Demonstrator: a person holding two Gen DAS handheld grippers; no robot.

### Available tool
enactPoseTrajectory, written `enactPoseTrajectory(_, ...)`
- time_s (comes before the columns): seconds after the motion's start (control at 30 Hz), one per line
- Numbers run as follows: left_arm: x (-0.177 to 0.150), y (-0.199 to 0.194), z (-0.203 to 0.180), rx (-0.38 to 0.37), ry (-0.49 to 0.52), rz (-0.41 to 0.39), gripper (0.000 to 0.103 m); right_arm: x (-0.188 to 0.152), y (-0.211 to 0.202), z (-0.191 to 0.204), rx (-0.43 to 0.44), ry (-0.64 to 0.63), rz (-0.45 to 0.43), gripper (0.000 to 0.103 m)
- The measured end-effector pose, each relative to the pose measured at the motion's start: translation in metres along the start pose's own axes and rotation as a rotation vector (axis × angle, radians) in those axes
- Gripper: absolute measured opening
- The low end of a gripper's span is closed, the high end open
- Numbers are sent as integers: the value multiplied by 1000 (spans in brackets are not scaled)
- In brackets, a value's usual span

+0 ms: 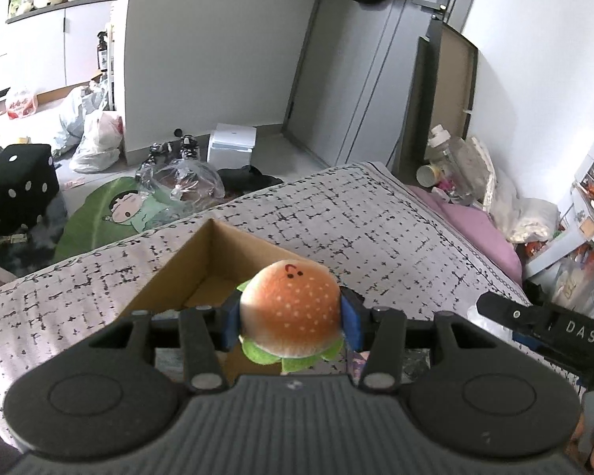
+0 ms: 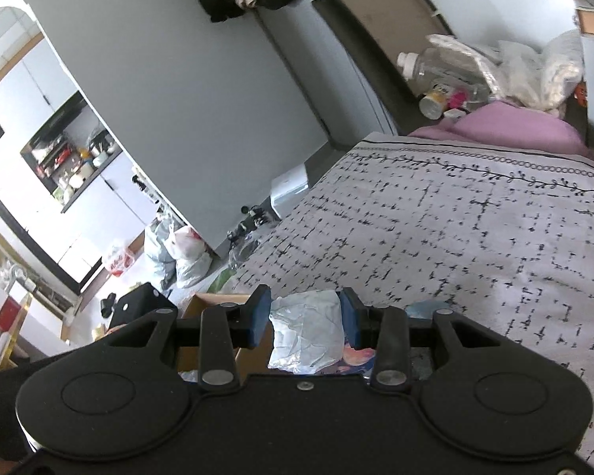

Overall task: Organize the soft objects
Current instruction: 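Carry the burger plush and white bag toward the box with both grippers, then open the left gripper to drop the burger plush into the box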

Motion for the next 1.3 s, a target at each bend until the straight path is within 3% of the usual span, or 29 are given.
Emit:
enactPoseTrajectory(0.53,-17,14,59,-12,-79,70,49,-36,28,48,-7,-86,59,38)
enactPoseTrajectory(1.3,-61,74,63,-123,-119,289,54,-66,69,67,-6,-81,182,38)
Point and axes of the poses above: each gripper's, at about its wrist camera, not at the fingertips, and y roughly the way its jaws point, z to its left, x to its top, the point moved 7 cm from there along y, roughly the way its jaws point, and after that the axes turned 10 degrees about y, right-handed, at the moved point
